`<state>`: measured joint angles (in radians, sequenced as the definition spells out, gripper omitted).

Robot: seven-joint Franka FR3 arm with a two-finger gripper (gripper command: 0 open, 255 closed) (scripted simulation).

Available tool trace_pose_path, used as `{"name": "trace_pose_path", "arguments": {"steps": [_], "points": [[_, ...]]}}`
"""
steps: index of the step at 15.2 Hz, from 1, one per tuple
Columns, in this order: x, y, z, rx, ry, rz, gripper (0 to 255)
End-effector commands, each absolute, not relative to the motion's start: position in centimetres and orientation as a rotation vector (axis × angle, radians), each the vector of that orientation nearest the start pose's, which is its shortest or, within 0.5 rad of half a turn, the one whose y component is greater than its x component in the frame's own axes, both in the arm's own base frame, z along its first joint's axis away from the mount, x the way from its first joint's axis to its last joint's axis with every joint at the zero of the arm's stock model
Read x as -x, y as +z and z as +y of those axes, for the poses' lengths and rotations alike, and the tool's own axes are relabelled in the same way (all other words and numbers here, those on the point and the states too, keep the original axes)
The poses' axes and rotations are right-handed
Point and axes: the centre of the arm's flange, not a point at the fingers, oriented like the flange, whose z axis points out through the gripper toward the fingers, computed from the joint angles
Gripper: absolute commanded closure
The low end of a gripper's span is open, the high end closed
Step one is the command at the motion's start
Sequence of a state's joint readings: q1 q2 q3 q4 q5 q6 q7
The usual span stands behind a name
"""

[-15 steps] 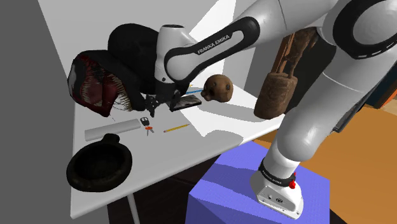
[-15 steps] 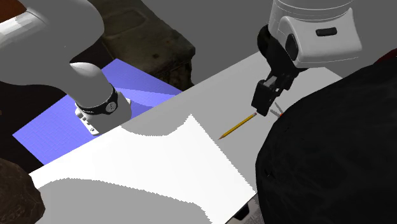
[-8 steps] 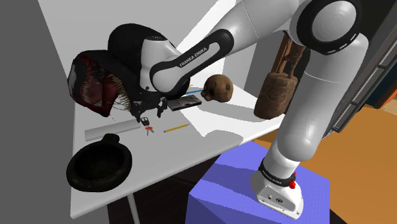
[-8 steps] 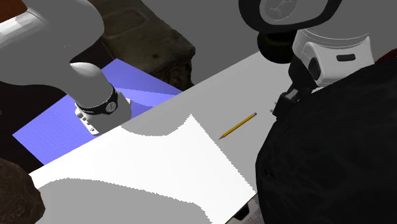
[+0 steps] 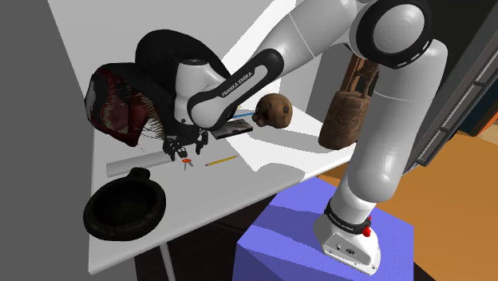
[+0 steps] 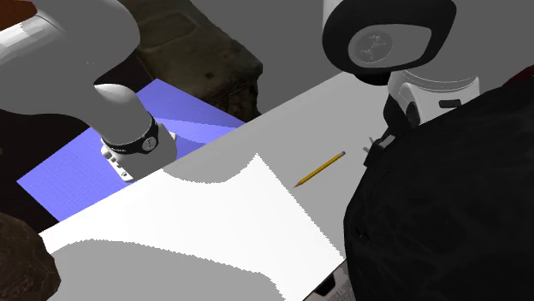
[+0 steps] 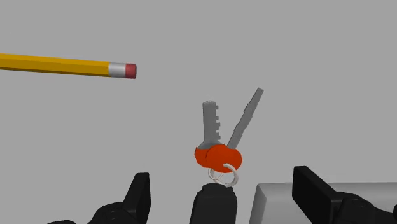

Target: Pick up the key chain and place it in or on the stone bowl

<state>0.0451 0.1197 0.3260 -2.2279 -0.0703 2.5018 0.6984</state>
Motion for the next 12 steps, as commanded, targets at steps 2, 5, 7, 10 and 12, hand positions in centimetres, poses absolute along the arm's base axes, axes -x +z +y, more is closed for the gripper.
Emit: {"name": "trace_pose_path", "arguments": {"steps": [2,5,7,10,12], "points": [[-51.72,33.65,20.01,3.029,-0.219,0.427,0],[-51.72,33.66,20.01,3.029,-0.219,0.427,0],[-51.72,33.66,20.01,3.029,-0.219,0.427,255],[-51.72,33.66,20.01,3.029,-0.219,0.427,255],[-51.72,33.66,20.01,3.029,-0.219,0.427,255]]}}
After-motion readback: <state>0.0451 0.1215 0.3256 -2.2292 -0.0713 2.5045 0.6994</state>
